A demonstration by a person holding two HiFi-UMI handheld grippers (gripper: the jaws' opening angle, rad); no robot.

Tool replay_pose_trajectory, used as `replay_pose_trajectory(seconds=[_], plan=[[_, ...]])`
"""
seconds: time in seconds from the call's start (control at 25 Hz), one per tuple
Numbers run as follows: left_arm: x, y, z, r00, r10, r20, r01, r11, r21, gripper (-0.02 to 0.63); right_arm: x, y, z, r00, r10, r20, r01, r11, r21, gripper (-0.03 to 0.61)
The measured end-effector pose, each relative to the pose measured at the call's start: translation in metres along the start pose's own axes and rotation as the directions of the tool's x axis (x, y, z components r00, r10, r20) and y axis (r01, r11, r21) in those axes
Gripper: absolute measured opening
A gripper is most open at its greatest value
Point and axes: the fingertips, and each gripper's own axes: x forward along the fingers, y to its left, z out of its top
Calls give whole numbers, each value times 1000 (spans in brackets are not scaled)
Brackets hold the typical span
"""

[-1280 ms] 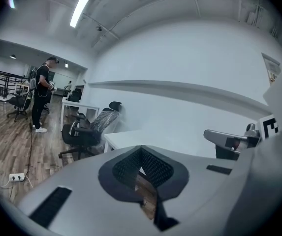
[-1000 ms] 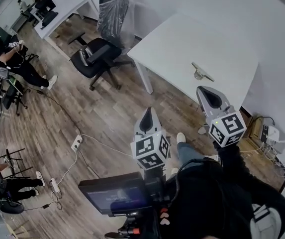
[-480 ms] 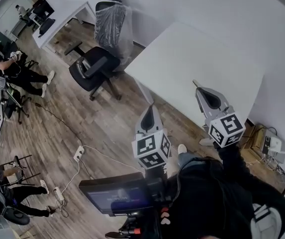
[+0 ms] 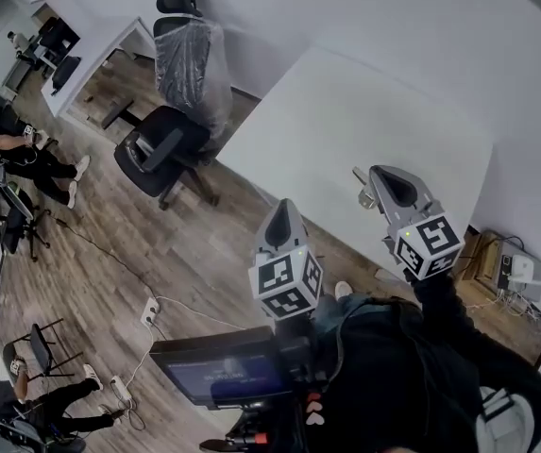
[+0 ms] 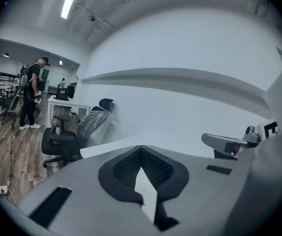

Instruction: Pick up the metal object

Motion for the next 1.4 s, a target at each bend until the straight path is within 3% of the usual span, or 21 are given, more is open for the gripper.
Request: replay_pose_trajectory(seconds=[0.4, 0.92, 1.16, 1.4], plan=[[71, -16, 17, 992, -113, -46, 116, 992, 54, -11, 26, -48, -1, 992, -125, 2, 125, 992, 21, 2], [159, -4, 60, 946, -300, -124, 315, 941, 128, -11, 79, -79, 10, 936, -351, 9, 350, 935, 63, 2], [183, -19, 58, 906, -387, -171, 410, 902, 134, -10, 76, -90, 10, 899, -438, 8, 437, 897, 64, 2], [197, -47, 46, 839, -491, -233, 529, 836, 144, -11, 56, -100, 4, 835, -550, 2, 548, 833, 72, 2]])
